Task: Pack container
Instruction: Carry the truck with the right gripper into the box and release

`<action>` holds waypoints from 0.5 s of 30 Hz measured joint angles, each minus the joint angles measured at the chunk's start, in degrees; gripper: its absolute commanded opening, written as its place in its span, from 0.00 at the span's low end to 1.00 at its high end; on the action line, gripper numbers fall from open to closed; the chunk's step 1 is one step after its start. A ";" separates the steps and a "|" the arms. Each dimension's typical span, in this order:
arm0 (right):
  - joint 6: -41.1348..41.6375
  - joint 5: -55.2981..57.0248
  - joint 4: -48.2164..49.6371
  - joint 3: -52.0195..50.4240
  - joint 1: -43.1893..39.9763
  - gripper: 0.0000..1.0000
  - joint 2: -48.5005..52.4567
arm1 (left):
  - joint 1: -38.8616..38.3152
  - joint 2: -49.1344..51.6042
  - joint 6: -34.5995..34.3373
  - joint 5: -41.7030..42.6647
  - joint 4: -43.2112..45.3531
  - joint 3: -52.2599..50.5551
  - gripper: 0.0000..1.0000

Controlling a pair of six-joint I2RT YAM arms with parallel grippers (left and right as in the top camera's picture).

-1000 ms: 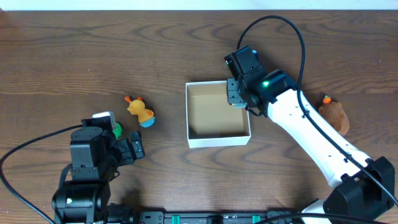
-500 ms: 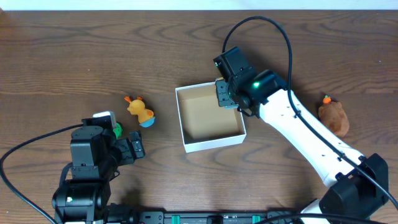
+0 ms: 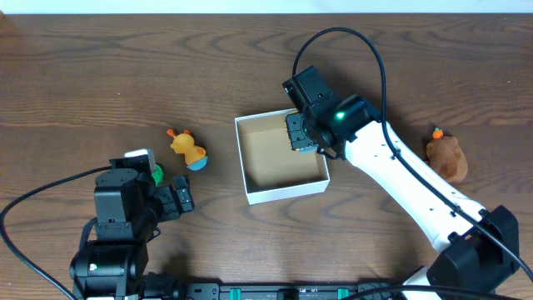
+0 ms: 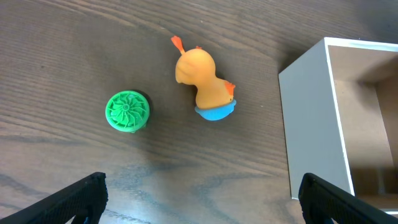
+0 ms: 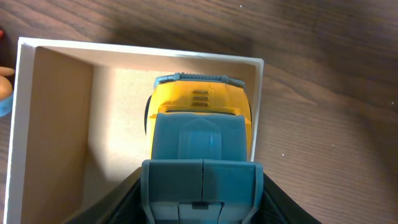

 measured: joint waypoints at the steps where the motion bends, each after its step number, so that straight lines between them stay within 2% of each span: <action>1: 0.17 -0.02 0.04 0.00 0.00 0.01 0.09 | 0.00 0.00 -0.02 0.00 0.00 0.00 0.98; 8: 0.68 -0.07 1.57 0.00 0.00 0.01 3.26 | 0.00 0.00 0.00 0.00 0.00 0.00 0.98; 15: 5.88 2.78 1.68 -0.11 -0.11 0.01 8.92 | 0.00 0.00 -0.02 0.00 -0.02 0.00 0.98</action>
